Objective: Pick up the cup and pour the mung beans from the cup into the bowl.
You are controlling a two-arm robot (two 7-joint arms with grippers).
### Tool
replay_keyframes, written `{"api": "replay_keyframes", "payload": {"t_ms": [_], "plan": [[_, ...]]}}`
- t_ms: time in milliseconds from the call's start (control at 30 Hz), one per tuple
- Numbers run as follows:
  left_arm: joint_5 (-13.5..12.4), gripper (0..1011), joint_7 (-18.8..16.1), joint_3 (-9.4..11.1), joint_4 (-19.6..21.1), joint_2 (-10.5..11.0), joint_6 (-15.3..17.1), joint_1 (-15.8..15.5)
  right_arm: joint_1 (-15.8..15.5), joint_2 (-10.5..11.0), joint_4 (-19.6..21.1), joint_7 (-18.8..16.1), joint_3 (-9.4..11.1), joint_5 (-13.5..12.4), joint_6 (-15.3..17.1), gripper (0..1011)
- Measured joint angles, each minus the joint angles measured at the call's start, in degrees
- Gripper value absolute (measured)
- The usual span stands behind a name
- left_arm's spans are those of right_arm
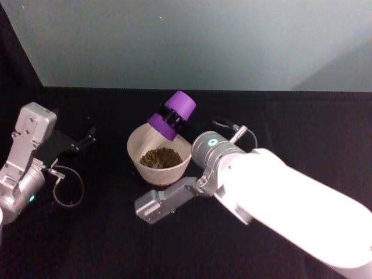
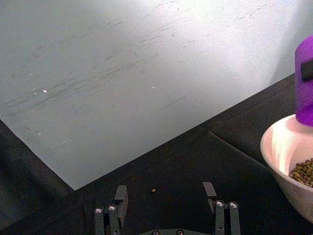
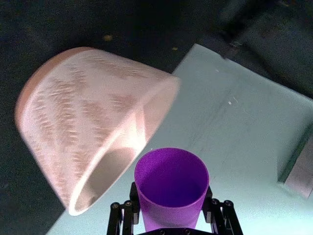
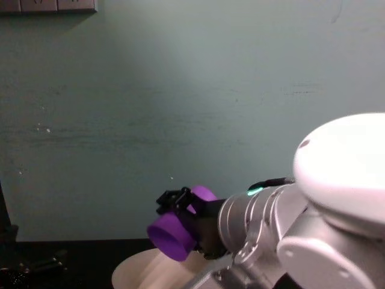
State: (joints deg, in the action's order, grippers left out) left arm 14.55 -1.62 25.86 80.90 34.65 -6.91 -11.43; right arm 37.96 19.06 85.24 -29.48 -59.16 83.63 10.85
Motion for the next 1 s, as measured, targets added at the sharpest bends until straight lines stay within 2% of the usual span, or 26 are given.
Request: {"api": "replay_keyframes", "payload": {"t_ms": [33,67,100,167,200,267,333,367,400,433,467,500,567,600,667,700,767,800,933,1000], "plan": [[0.0,1000,0.0,0.0,0.0,0.0,0.0,0.0,-0.5,0.0,0.3,0.6,0.8,-1.0,0.1,724],[0.0,1000,0.0,0.0,0.0,0.0,0.0,0.0,-1.6,0.2,1.2,1.9,2.6,-3.6,0.4,724],[0.0,1000,0.0,0.0,0.0,0.0,0.0,0.0,-1.6,0.2,1.2,1.9,2.6,-3.6,0.4,724],[0.0,1000,0.0,0.0,0.0,0.0,0.0,0.0,-5.0,0.6,3.4,5.4,7.9,-10.8,1.0,724],[0.0,1000,0.0,0.0,0.0,0.0,0.0,0.0,-5.0,0.6,3.4,5.4,7.9,-10.8,1.0,724],[0.0,1000,0.0,0.0,0.0,0.0,0.0,0.0,-8.6,0.7,5.3,9.0,13.3,-18.6,0.9,723],[0.0,1000,0.0,0.0,0.0,0.0,0.0,0.0,-10.7,0.6,6.1,11.1,16.5,-23.5,0.0,724],[0.0,1000,0.0,0.0,0.0,0.0,0.0,0.0,-12.4,0.5,6.6,12.7,19.3,-28.0,-1.3,723],[0.0,1000,0.0,0.0,0.0,0.0,0.0,0.0,-12.4,0.5,6.6,12.7,19.3,-28.0,-1.3,724],[0.0,1000,0.0,0.0,0.0,0.0,0.0,0.0,-14.2,0.3,7.0,14.2,22.3,-33.0,-3.1,724],[0.0,1000,0.0,0.0,0.0,0.0,0.0,0.0,-15.0,0.2,7.1,14.7,23.8,-35.3,-4.0,723],[0.0,1000,0.0,0.0,0.0,0.0,0.0,0.0,-16.5,-0.1,7.2,15.4,26.5,-40.5,-6.1,723],[0.0,1000,0.0,0.0,0.0,0.0,0.0,0.0,-17.7,-0.3,7.2,15.6,28.9,-45.0,-7.9,723],[0.0,1000,0.0,0.0,0.0,0.0,0.0,0.0,-18.7,-0.6,6.9,15.6,30.9,-49.4,-9.6,724],[0.0,1000,0.0,0.0,0.0,0.0,0.0,0.0,-19.7,-0.9,6.6,15.3,32.8,-53.5,-11.1,723],[0.0,1000,0.0,0.0,0.0,0.0,0.0,0.0,-20.4,-1.3,6.3,15.0,34.5,-57.1,-12.2,723],[0.0,1000,0.0,0.0,0.0,0.0,0.0,0.0,-21.2,-1.8,5.7,14.4,36.1,-61.2,-13.4,723],[0.0,1000,0.0,0.0,0.0,0.0,0.0,0.0,-21.8,-2.5,5.0,13.8,37.7,-65.4,-14.4,723],[0.0,1000,0.0,0.0,0.0,0.0,0.0,0.0,-22.7,-3.5,3.7,12.6,40.1,-72.4,-15.7,723],[0.0,1000,0.0,0.0,0.0,0.0,0.0,0.0,-22.9,-3.6,3.4,12.1,40.6,-74.1,-16.0,723]]}}
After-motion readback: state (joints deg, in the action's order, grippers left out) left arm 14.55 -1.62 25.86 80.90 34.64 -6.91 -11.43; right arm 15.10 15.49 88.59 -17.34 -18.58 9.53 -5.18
